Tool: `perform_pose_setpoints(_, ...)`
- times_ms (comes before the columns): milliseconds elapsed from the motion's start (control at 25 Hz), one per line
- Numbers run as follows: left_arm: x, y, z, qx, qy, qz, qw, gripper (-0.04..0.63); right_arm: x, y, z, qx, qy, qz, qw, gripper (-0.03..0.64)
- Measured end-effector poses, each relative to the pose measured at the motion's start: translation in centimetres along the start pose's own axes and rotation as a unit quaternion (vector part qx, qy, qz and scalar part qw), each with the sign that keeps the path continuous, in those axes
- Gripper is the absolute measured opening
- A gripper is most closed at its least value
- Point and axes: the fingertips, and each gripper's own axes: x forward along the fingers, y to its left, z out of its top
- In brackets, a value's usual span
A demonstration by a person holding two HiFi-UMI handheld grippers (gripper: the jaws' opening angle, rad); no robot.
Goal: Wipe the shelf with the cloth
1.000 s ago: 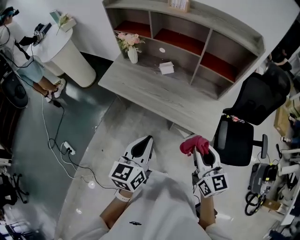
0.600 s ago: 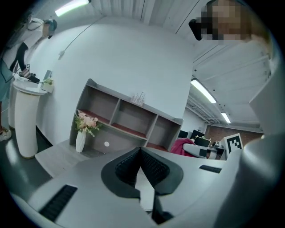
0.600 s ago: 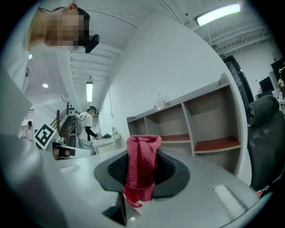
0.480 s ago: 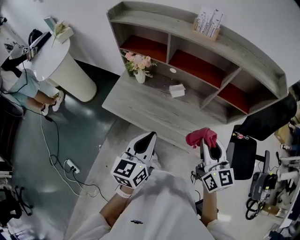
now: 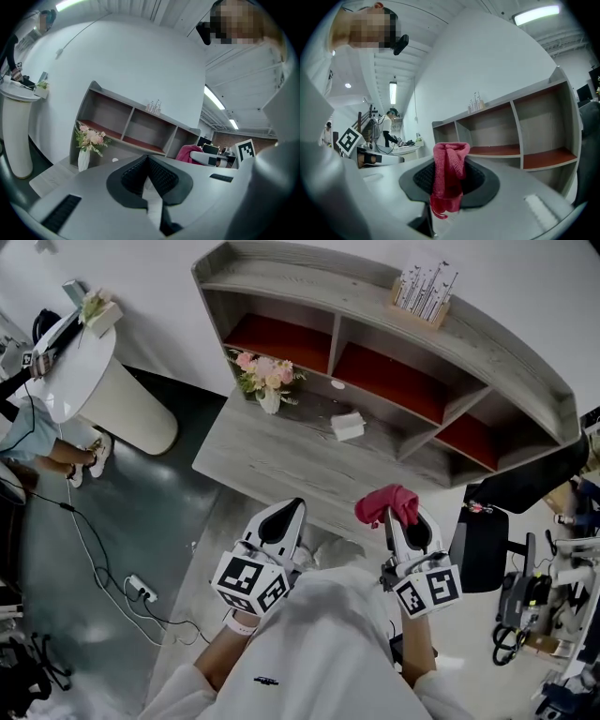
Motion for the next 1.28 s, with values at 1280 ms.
perform_pose_setpoints(1280, 10.0, 2.9, 6.6, 0.049, -0.033, 0.001, 0.9983, 0.006, 19.0, -3.8, 8.5, -0.106, -0.045, 0.065, 0.991, 0.110)
